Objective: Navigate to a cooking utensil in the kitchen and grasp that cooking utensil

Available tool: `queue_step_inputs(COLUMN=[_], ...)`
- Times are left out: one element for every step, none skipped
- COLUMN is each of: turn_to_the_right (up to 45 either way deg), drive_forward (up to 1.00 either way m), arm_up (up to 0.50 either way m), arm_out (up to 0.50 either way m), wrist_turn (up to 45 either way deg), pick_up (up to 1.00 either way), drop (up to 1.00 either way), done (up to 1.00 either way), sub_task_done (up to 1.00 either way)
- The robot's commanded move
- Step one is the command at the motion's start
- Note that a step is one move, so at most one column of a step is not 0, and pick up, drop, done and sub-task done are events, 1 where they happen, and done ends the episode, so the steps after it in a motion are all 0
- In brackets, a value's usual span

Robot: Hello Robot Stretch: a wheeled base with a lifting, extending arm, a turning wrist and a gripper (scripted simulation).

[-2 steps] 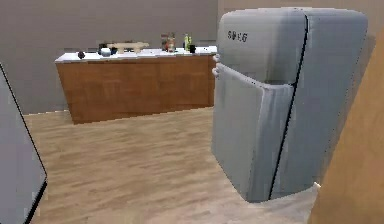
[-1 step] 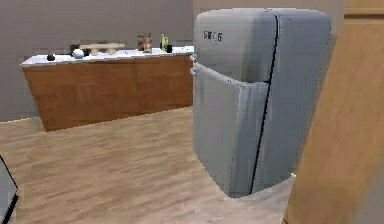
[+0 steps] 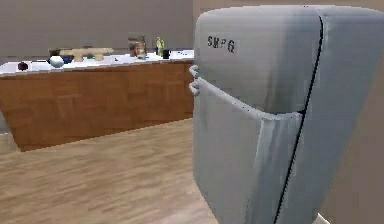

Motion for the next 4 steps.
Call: queue_step_inputs(turn_to_the_right=[-30.0, 0.0, 0.0, -3.0], drive_forward=[0.0, 1.0, 1.0, 0.0], arm_up=[0.0, 0.0, 0.0, 0.0], arm_out=[0.0, 0.0, 0.0, 0.0], wrist_turn=[0.0, 0.0, 0.0, 0.0], pick_up=[0.0, 0.0, 0.0, 0.0], drop=[0.0, 0.0, 0.0, 0.0], done=[0.0, 0.0, 0.0, 0.0], sub_task_done=[0.0, 0.0, 0.0, 0.0])
